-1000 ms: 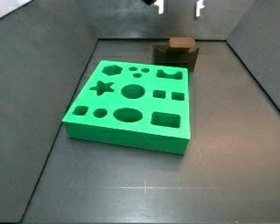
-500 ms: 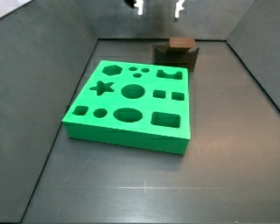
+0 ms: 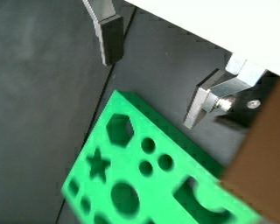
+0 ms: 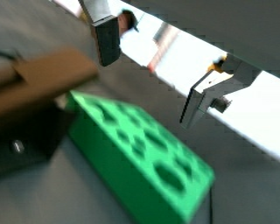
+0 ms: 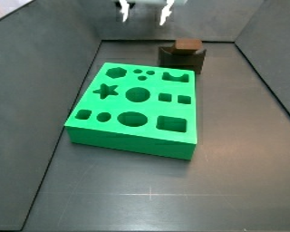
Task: Pick up the square-circle object. Move up. Place the square-circle object on the fixture. Regrasp the square-circle object. Move to above the board. Insert the square-circle object.
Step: Regrasp the square-circle object.
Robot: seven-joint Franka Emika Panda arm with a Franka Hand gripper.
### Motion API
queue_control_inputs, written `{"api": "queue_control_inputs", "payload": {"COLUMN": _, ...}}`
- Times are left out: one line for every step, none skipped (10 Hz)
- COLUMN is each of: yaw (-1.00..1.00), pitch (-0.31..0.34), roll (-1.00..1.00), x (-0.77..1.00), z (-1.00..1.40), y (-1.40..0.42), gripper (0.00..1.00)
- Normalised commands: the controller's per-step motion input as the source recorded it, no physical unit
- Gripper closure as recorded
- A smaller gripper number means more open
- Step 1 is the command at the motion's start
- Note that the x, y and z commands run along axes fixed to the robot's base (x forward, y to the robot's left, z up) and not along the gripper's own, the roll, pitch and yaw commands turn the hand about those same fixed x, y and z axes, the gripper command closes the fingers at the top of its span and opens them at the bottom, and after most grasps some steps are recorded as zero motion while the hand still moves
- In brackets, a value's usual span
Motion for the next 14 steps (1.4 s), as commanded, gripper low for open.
{"api": "queue_control_inputs", "payload": {"yaw": -1.00, "pitch": -0.065, "roll": 0.82, "x": -0.13, "z": -0.40, "y": -1.00, "gripper": 0.00}}
{"api": "queue_control_inputs", "payload": {"yaw": -1.00, "pitch": -0.103, "roll": 0.81, "x": -0.07, "z": -0.24, "y": -0.85, "gripper": 0.00}}
{"api": "queue_control_inputs", "payload": {"yaw": -1.00, "pitch": -0.134, "roll": 0.81, "x": -0.07, "z": -0.15, "y": -0.63, "gripper": 0.00}}
{"api": "queue_control_inputs", "payload": {"yaw": -1.00, "pitch": -0.177, "roll": 0.80, "x": -0.07, "z": -0.05, "y": -0.34, "gripper": 0.00}}
{"api": "queue_control_inputs", "payload": {"yaw": -1.00, "pitch": -0.198, "roll": 0.80, "x": -0.07, "z": -0.02, "y": -0.20, "gripper": 0.00}}
{"api": "queue_control_inputs", "payload": {"yaw": -1.00, "pitch": -0.239, "roll": 0.78, "x": -0.06, "z": 0.00, "y": -0.05, "gripper": 0.00}}
{"api": "queue_control_inputs", "payload": {"yaw": -1.00, "pitch": -0.263, "roll": 0.77, "x": -0.04, "z": -0.01, "y": -0.04, "gripper": 0.00}}
{"api": "queue_control_inputs", "payload": {"yaw": -1.00, "pitch": -0.297, "roll": 0.76, "x": -0.04, "z": 0.00, "y": -0.04, "gripper": 0.00}}
{"api": "queue_control_inputs", "payload": {"yaw": -1.00, "pitch": -0.315, "roll": 0.75, "x": -0.05, "z": 0.01, "y": -0.02, "gripper": 0.00}}
{"api": "queue_control_inputs", "payload": {"yaw": -1.00, "pitch": -0.349, "roll": 0.74, "x": -0.06, "z": 0.01, "y": -0.02, "gripper": 0.00}}
{"api": "queue_control_inputs", "payload": {"yaw": -1.00, "pitch": -0.370, "roll": 0.73, "x": -0.05, "z": 0.01, "y": -0.02, "gripper": 0.00}}
{"api": "queue_control_inputs", "payload": {"yaw": -1.00, "pitch": -0.395, "roll": 0.71, "x": -0.05, "z": 0.01, "y": -0.01, "gripper": 0.00}}
{"api": "queue_control_inputs", "payload": {"yaw": -1.00, "pitch": -0.403, "roll": 0.70, "x": -0.05, "z": 0.01, "y": 0.00, "gripper": 0.00}}
{"api": "queue_control_inputs", "payload": {"yaw": -1.00, "pitch": -0.414, "roll": 0.68, "x": -0.05, "z": 0.01, "y": -0.02, "gripper": 0.00}}
